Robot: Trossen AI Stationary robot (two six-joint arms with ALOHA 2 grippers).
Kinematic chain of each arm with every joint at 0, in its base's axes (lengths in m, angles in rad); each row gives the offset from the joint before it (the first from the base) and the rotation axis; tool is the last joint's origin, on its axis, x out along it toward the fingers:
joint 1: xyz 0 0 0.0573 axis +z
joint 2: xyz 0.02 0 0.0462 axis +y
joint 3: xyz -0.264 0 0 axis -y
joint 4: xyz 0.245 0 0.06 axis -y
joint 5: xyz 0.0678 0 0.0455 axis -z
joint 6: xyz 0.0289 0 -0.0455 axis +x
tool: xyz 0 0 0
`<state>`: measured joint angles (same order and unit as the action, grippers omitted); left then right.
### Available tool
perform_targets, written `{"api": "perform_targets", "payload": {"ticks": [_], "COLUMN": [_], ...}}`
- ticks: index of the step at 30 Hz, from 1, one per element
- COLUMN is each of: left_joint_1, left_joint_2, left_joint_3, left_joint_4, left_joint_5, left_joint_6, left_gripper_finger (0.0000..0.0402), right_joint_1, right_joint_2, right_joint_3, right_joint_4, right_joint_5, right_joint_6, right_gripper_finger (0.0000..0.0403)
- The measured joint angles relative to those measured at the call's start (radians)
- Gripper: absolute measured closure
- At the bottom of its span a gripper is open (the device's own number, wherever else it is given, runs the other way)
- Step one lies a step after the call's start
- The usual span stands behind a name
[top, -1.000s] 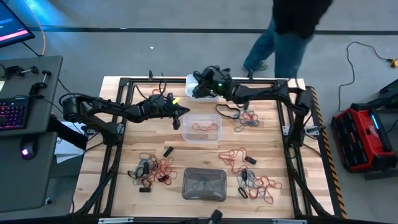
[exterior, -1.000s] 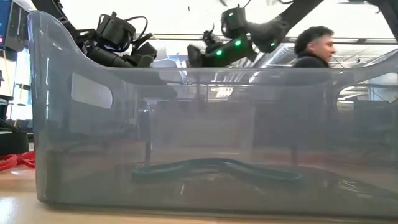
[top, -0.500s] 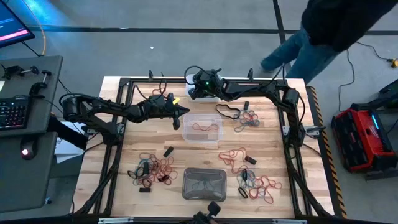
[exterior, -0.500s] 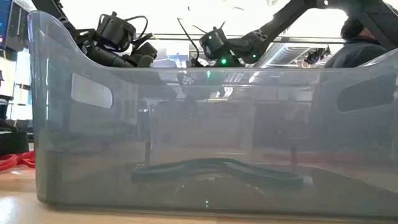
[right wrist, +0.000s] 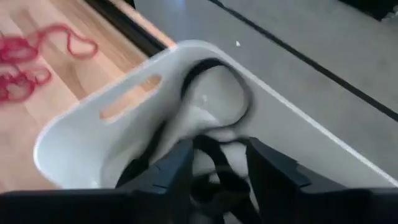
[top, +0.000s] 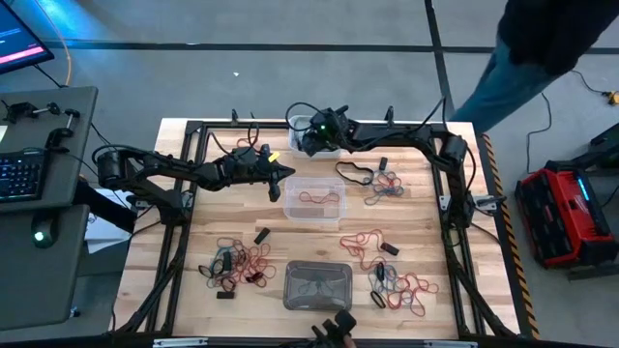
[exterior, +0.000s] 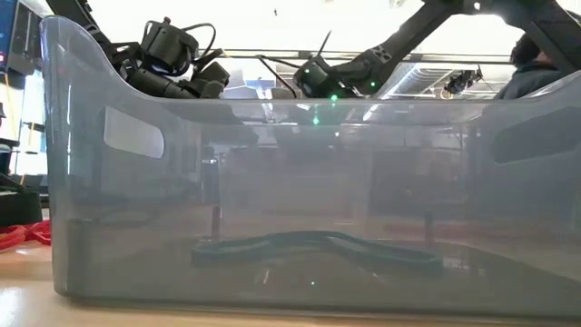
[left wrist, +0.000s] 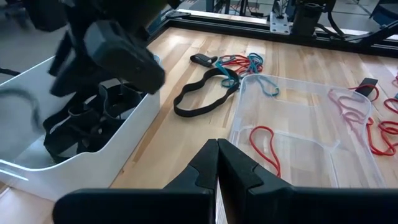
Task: Sort rubber bands into baskets
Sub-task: Put the black rubber band into the white bin
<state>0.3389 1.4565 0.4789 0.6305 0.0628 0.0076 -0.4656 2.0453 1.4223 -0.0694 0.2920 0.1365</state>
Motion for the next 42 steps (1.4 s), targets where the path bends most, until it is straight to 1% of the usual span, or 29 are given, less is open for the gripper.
{"api": "perform_targets", "payload": {"ticks": [4, 5, 7, 9, 11, 14, 16, 18, 22, 26, 31, 35, 38, 42], "left_joint_1": [0.0, 0.0, 0.0, 0.0, 0.0, 0.0, 0.0, 0.0, 0.0, 0.0, 0.0, 0.0, 0.0, 0.0], "left_joint_2": [0.0, 0.0, 0.0, 0.0, 0.0, 0.0, 0.0, 0.0, 0.0, 0.0, 0.0, 0.0, 0.0, 0.0], "left_joint_3": [0.0, 0.0, 0.0, 0.0, 0.0, 0.0, 0.0, 0.0, 0.0, 0.0, 0.0, 0.0, 0.0, 0.0], "left_joint_4": [-0.004, -0.004, -0.004, -0.004, -0.005, -0.009, -0.014, -0.015, -0.014, -0.014, -0.013, -0.013, -0.013, -0.013], "left_joint_5": [0.0, 0.0, 0.0, 0.001, 0.001, 0.004, 0.006, 0.006, 0.006, 0.006, 0.006, 0.014, 0.022, 0.022], "left_joint_6": [-0.003, -0.003, -0.003, -0.004, -0.004, -0.004, -0.004, -0.004, -0.004, -0.004, -0.004, -0.004, -0.005, -0.005], "left_gripper_finger": [0.0401, 0.0401, 0.0401, 0.0401, 0.0401, 0.0401, 0.0401, 0.0401, 0.0401, 0.0401, 0.0401, 0.0401, 0.0401, 0.0401], "right_joint_1": [-0.005, -0.007, -0.014, -0.02, -0.025, -0.027, -0.027, -0.025, -0.02, -0.015, -0.006, 0.002, 0.003, 0.005], "right_joint_2": [-0.037, -0.048, -0.069, -0.087, -0.102, -0.139, -0.175, -0.221, -0.297, -0.346, -0.353, -0.353, -0.353, -0.353], "right_joint_3": [0.0, 0.0, 0.0, 0.0, 0.0, 0.0, 0.0, 0.0, -0.004, -0.071, -0.219, -0.335, -0.39, -0.427], "right_joint_4": [-0.075, -0.09, -0.121, -0.149, -0.204, -0.344, -0.441, -0.554, -0.716, -0.751, -0.707, -0.543, -0.451, -0.402], "right_joint_5": [0.01, -0.005, -0.07, -0.145, -0.199, -0.304, -0.329, -0.332, -0.335, -0.345, -0.353, -0.353, -0.353, -0.339], "right_joint_6": [-0.011, -0.019, -0.031, -0.05, -0.092, -0.228, -0.278, -0.302, -0.313, -0.317, -0.292, -0.29, -0.284, -0.306], "right_gripper_finger": [0.024, 0.0241, 0.0253, 0.0279, 0.0316, 0.038, 0.0395, 0.0382, 0.0351, 0.0321, 0.0271, 0.0226, 0.0198, 0.017]}}
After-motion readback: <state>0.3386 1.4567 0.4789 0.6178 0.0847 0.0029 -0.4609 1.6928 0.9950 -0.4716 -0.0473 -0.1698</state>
